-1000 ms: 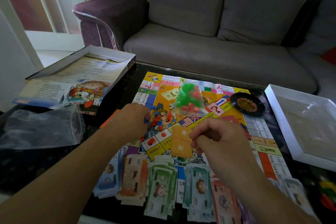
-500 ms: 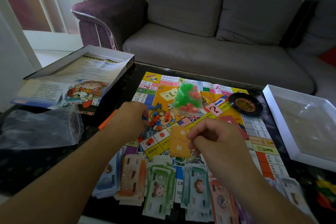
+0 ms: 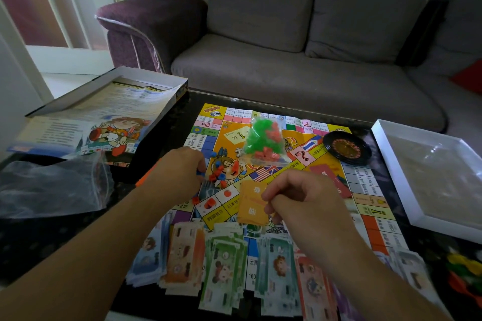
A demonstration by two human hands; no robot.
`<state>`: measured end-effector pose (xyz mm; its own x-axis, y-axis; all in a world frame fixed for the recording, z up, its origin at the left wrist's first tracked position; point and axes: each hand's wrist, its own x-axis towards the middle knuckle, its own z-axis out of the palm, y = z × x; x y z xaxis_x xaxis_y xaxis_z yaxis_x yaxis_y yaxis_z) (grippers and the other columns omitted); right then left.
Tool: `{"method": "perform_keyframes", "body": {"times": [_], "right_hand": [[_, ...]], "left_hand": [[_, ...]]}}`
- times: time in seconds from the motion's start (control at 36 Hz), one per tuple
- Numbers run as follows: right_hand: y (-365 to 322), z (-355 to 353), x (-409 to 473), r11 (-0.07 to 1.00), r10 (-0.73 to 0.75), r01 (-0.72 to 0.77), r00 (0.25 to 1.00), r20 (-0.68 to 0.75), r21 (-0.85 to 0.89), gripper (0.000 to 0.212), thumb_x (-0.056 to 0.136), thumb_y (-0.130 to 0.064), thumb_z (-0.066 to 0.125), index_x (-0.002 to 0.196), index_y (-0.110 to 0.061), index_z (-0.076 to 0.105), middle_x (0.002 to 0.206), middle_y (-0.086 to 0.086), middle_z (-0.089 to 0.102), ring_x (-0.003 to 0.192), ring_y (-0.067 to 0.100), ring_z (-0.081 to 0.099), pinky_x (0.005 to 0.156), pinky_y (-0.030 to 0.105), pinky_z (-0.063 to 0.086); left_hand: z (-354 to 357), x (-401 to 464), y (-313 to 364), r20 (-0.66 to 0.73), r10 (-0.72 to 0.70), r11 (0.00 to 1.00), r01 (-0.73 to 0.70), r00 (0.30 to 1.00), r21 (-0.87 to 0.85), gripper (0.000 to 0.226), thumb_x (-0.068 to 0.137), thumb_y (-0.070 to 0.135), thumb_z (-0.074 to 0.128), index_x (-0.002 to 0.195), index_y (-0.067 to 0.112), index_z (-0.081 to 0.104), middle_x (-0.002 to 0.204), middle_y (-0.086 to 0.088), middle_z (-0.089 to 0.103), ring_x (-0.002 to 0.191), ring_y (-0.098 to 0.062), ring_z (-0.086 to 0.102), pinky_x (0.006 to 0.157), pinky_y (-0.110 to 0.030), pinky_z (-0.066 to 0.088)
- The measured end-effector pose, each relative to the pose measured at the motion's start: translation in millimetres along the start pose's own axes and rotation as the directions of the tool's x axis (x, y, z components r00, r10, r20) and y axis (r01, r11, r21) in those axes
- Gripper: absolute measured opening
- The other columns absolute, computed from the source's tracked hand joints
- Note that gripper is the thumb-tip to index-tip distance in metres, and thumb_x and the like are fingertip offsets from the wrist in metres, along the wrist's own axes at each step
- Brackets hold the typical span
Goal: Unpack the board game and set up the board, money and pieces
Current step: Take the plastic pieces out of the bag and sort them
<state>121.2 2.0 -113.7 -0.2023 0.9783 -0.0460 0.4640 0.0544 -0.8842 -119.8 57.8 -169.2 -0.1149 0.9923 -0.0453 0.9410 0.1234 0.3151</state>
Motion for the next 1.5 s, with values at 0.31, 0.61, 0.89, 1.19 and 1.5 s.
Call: {"method": "perform_keyframes", "body": {"times": [0.31, 0.61, 0.89, 1.19, 1.5], "right_hand": [[0, 1, -2, 1.000, 0.014, -0.014, 1.000, 0.016, -0.022, 0.039, 0.088, 0.006, 0.061, 0.073, -0.027, 0.074, 0.075, 0.000, 0.075, 0.071, 0.010, 0.072, 0.074, 0.035, 0.060], [1, 2, -2, 1.000, 0.013, -0.013, 1.000, 0.019, -0.019, 0.038, 0.088, 0.007, 0.062, 0.073, -0.025, 0.074, 0.074, 0.000, 0.075, 0.069, 0.010, 0.072, 0.074, 0.037, 0.060], [7, 7, 4, 1.000, 0.022, -0.022, 0.999, 0.044, 0.004, 0.040, 0.088, 0.009, 0.061, 0.073, -0.026, 0.075, 0.074, 0.001, 0.075, 0.070, 0.011, 0.073, 0.073, 0.039, 0.063], [9, 12, 12, 0.995, -0.060, 0.057, 0.998, 0.036, 0.083, 0.019, 0.099, -0.022, 0.071, 0.108, -0.037, 0.064, 0.096, -0.010, 0.072, 0.081, 0.013, 0.075, 0.066, 0.029, 0.063], [11, 1, 14, 0.980, -0.085, 0.105, 0.989, -0.124, 0.168, 0.015, 0.094, -0.010, 0.076, 0.101, -0.024, 0.074, 0.079, -0.001, 0.075, 0.068, 0.014, 0.076, 0.061, 0.026, 0.062]], "left_hand": [[0, -2, 9, -0.006, -0.075, 0.997, 0.075, 0.997, -0.026, 0.016, 0.098, 0.010, 0.064, 0.112, 0.018, 0.063, 0.111, -0.006, 0.066, 0.099, -0.022, 0.064, 0.089, -0.038, 0.060], [-1, -2, 6, -0.010, -0.091, 0.992, 0.089, 0.996, -0.090, 0.020, 0.098, 0.010, 0.067, 0.115, 0.019, 0.063, 0.120, -0.006, 0.066, 0.109, -0.023, 0.063, 0.096, -0.043, 0.059], [-26, -5, 0, 0.027, -0.220, 0.629, 0.163, 0.975, -0.760, 0.014, 0.096, 0.011, 0.072, 0.109, 0.016, 0.072, 0.103, -0.002, 0.073, 0.090, -0.014, 0.073, 0.059, -0.016, 0.053], [-20, -36, 52, 0.362, 0.022, -0.127, 0.362, 0.932, -0.923, 0.022, 0.097, 0.004, 0.064, 0.117, 0.002, 0.071, 0.118, -0.015, 0.073, 0.092, -0.018, 0.074, 0.071, -0.022, 0.062], [-7, -50, 88, 0.314, 0.127, -0.197, 0.334, 0.941, -0.922, 0.024, 0.097, 0.001, 0.063, 0.120, -0.002, 0.069, 0.116, -0.018, 0.076, 0.106, -0.025, 0.076, 0.080, -0.026, 0.062]]}}
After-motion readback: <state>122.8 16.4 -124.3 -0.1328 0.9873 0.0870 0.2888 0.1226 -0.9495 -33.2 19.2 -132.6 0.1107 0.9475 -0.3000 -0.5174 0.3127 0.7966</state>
